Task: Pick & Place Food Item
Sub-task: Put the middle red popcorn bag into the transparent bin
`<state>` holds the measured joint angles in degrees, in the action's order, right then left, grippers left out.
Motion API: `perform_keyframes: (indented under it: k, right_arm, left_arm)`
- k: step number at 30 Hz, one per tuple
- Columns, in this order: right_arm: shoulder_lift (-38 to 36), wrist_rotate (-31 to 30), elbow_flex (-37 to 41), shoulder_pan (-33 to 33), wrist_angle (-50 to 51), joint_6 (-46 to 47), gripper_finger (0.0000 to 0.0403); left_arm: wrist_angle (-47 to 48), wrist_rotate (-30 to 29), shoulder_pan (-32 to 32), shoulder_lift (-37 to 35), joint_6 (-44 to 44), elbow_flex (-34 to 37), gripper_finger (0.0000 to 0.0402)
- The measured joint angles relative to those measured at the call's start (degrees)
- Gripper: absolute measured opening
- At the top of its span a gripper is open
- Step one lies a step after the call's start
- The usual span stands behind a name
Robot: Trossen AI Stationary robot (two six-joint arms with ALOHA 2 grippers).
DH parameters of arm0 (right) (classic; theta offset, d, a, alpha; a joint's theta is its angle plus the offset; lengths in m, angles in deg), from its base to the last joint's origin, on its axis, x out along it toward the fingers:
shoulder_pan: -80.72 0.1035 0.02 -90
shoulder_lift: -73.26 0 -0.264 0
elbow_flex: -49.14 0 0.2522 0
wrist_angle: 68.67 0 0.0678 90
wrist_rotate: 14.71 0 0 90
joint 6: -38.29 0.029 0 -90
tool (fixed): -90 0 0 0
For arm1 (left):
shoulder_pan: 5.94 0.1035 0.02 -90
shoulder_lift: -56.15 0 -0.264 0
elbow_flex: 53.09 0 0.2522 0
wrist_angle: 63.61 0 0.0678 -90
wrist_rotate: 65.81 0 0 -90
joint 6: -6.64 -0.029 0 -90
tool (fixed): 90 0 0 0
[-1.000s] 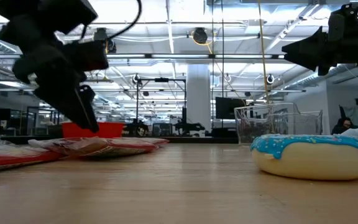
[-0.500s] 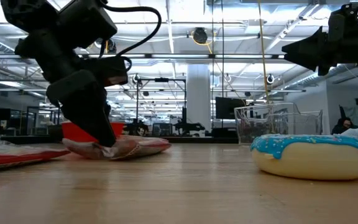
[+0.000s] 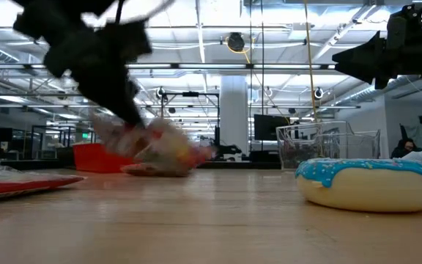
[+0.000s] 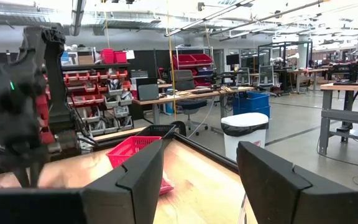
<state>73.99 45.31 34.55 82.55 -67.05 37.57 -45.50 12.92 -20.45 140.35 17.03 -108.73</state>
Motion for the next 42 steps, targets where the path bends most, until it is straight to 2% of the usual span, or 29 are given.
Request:
perform_keyframes:
  k: [4, 9, 12, 14, 18, 22, 25, 28, 34, 39, 42]
  right_arm:
    - [0.0, 0.0, 0.0, 0.0, 0.0, 0.0, 0.0192]
    - [0.0, 0.0, 0.0, 0.0, 0.0, 0.0, 0.0192]
    - [0.0, 0.0, 0.0, 0.0, 0.1, 0.0, 0.0192]
    - [0.0, 0.0, 0.0, 0.0, 0.1, 0.0, 0.0192]
    - [0.0, 0.0, 0.0, 0.0, 0.2, 0.0, 0.0192]
    - [0.0, 0.0, 0.0, 0.0, 0.2, 0.0, 0.0192]
    - [0.0, 0.0, 0.0, 0.0, 0.1, 0.0, 0.0192]
    - [0.0, 0.0, 0.0, 0.0, -0.1, 0.0, 0.0192]
    - [0.1, 0.1, 0.0, 0.0, -0.5, 0.5, 0.0192]
    - [0.2, 0.1, 0.0, 0.1, -2.4, 11.5, 0.0192]
    - [0.4, -0.1, 0.0, 0.1, -4.7, 13.8, 0.0192]
  left_arm:
    - [1.2, -5.9, -0.7, -3.0, -10.1, -3.1, 0.0007]
    - [0.2, -14.4, -0.8, -4.8, -27.8, -6.3, 0.0003]
    - [-0.9, -17.6, -0.1, -4.7, -36.7, -6.6, 0.0008]
    - [-2.7, -17.8, 0.9, -4.7, -40.3, -6.8, 0.0005]
    - [-2.4, -17.6, 3.2, -4.7, -40.0, -6.7, 0.0004]
    - [-2.5, -13.9, 4.3, -5.7, -37.3, -4.2, 0.0002]
    - [-2.9, -16.2, 4.3, -8.3, -35.4, -0.7, 0.0003]
    - [-2.9, -17.4, 4.4, -12.9, -34.9, 3.8, 0.0002]
    - [-11.9, -15.7, 5.2, -22.9, -35.4, 11.2, 0.0002]
    - [-16.3, -11.7, 7.8, -28.3, -35.8, 15.7, 0.0002]
    - [-16.6, -11.2, 8.6, -28.9, -36.1, 16.2, 0.0001]
